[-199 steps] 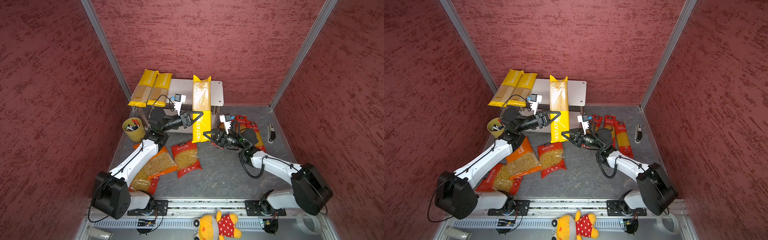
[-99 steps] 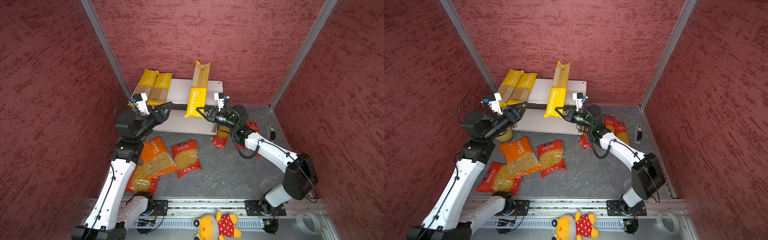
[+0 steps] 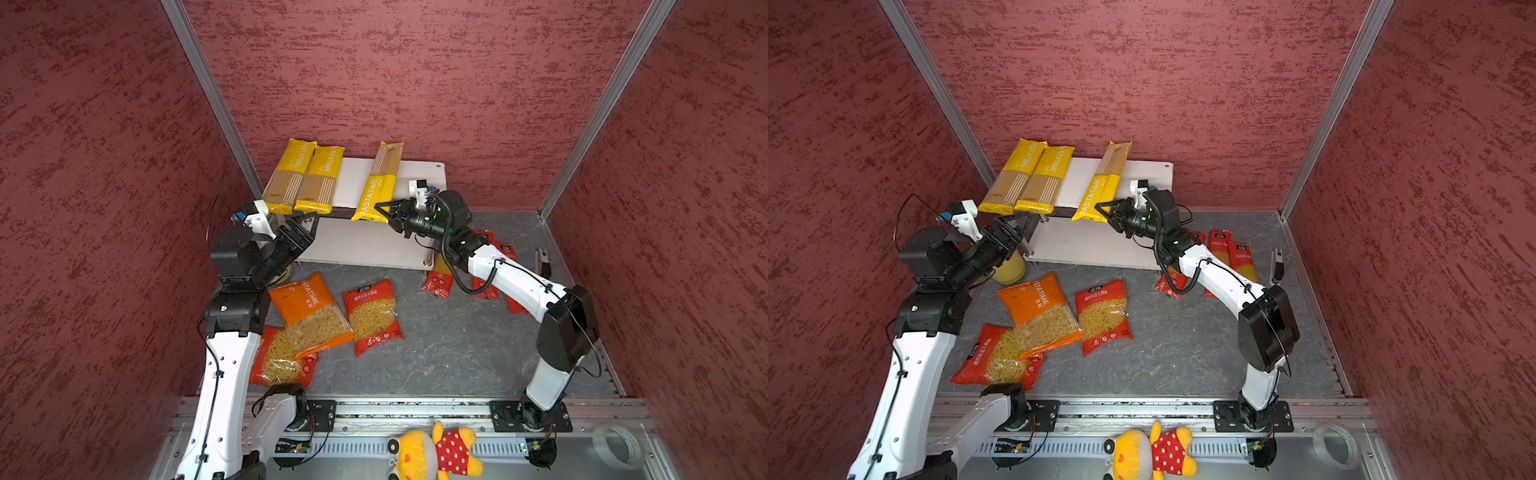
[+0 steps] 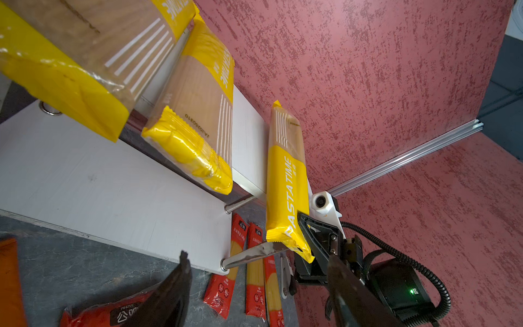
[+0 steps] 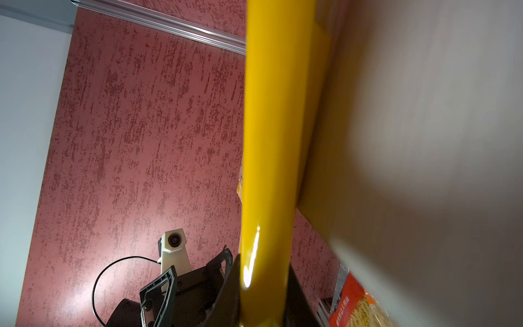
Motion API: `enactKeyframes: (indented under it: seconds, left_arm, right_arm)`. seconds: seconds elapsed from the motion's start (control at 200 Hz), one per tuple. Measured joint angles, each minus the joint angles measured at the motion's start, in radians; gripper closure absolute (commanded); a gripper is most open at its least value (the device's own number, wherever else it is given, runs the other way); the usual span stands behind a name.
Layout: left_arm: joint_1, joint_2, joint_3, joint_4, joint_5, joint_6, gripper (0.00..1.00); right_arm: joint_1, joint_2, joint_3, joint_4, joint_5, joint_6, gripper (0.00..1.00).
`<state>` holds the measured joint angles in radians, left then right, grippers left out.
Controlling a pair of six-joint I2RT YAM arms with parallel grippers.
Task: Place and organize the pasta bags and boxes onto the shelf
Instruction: 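Lift the pack onto the shelf top with the left gripper while the right releases, then slide the pack beside the other two packs with the left gripper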
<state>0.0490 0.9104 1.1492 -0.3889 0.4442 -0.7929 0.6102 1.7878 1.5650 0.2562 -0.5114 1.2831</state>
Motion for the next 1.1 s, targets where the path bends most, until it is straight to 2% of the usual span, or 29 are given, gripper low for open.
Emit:
enactKeyframes:
  seconds: [0.13, 0.205, 0.371, 0.506, 0.651, 0.827, 1.102]
  left_arm:
    - [-0.053, -0.001, -0.046, 0.026, -0.010, -0.035, 0.20]
    - [-0.106, -0.001, -0.088, 0.070, -0.027, -0.067, 0.17]
    - [-0.245, 0.020, -0.170, 0.193, -0.084, -0.136, 0.15]
    - [-0.343, 0.087, -0.201, 0.319, -0.130, -0.185, 0.14]
    - [-0.394, 0.194, -0.184, 0.428, -0.162, -0.213, 0.15]
    - [-0.420, 0.307, -0.146, 0.507, -0.202, -0.252, 0.25]
    - [-0.454, 0.333, -0.138, 0.581, -0.302, -0.293, 0.48]
  right_arm:
    - [0.002, -0.002, -0.001, -0.001, -0.001, -0.016, 0.65]
    - [0.000, -0.016, -0.021, 0.001, 0.000, -0.023, 0.64]
    - [-0.014, -0.104, -0.122, 0.003, -0.002, -0.034, 0.55]
    - [-0.030, -0.198, -0.213, 0.010, -0.003, -0.050, 0.54]
    - [-0.039, -0.304, -0.322, 0.031, -0.002, -0.073, 0.54]
    - [-0.045, -0.414, -0.447, 0.036, 0.013, -0.109, 0.54]
    - [-0.045, -0.472, -0.593, 0.036, 0.045, -0.137, 0.55]
